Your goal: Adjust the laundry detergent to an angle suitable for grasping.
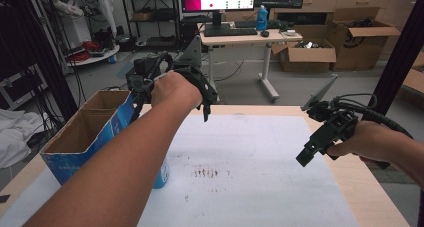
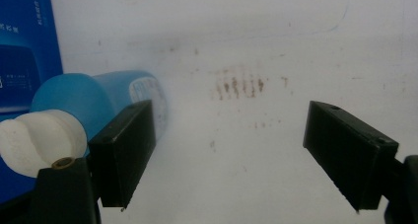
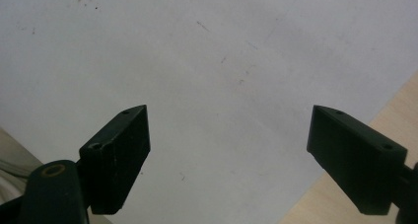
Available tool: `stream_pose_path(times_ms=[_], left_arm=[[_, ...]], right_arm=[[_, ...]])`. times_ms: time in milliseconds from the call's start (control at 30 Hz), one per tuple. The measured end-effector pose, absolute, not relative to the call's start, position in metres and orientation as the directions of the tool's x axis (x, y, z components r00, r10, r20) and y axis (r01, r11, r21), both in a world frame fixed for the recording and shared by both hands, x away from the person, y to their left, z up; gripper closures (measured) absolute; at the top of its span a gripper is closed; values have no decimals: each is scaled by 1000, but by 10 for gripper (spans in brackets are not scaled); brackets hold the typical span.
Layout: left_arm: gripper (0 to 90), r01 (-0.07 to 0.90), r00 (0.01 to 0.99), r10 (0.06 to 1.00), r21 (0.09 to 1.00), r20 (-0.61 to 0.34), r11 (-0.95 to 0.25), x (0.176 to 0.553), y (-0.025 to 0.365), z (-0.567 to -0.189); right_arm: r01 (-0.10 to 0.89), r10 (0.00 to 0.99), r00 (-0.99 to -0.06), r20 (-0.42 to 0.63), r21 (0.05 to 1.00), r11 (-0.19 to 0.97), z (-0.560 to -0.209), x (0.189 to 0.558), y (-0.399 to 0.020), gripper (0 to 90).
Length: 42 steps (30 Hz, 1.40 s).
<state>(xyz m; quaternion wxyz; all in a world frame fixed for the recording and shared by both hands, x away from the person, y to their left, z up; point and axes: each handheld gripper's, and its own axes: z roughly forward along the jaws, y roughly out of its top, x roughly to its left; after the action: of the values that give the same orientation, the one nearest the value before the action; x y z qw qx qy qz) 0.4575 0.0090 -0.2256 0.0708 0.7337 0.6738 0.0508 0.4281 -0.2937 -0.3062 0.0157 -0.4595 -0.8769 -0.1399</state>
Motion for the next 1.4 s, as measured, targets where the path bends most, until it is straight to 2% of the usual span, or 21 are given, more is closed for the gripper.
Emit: stream_pose_path(times_ms=[700,933,1400], left_arm=[[204,978,40,999,204,-6,-38,455,17,-204],[202,972,-4,1000,234,7,2,456,38,-187],[200,971,-65,998,229,14,60,455,71,-184]], right_arm=[[799,791,-591,155,244,549,-303,429,-294,164],[798,790,-594,155,244,552,-306,429,-294,164],[789,783,-605,145,244,564,-304,433,-289,164]])
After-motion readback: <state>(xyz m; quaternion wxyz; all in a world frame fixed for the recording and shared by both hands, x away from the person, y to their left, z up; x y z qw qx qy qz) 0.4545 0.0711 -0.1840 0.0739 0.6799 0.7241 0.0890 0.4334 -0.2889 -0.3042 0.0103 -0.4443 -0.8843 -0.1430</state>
